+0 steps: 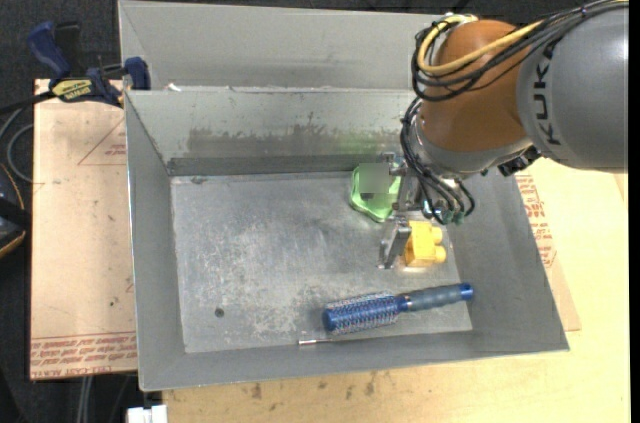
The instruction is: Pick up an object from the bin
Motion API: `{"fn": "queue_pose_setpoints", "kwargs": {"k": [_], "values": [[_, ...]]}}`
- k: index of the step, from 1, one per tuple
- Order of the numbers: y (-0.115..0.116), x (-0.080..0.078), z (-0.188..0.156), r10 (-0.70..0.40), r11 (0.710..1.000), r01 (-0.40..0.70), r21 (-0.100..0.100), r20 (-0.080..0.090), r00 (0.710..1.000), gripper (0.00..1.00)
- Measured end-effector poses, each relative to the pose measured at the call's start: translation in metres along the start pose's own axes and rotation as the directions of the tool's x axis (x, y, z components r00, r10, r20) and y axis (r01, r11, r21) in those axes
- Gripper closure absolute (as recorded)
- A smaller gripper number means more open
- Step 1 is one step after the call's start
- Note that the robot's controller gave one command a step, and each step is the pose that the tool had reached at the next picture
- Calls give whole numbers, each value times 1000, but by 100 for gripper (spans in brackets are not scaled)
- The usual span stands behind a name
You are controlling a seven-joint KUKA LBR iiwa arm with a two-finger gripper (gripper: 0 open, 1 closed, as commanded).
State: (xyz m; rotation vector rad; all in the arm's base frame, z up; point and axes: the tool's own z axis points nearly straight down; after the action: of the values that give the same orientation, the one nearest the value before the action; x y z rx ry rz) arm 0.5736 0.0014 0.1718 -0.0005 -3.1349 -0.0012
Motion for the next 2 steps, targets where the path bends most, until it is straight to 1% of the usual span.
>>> {"fn": "queue_pose_setpoints", "kwargs": {"k": [1,2], "values": [[-28,76,88,-167,986,167,0,-2,986,0],[-26,73,86,-168,986,168,0,6,986,100]]}}
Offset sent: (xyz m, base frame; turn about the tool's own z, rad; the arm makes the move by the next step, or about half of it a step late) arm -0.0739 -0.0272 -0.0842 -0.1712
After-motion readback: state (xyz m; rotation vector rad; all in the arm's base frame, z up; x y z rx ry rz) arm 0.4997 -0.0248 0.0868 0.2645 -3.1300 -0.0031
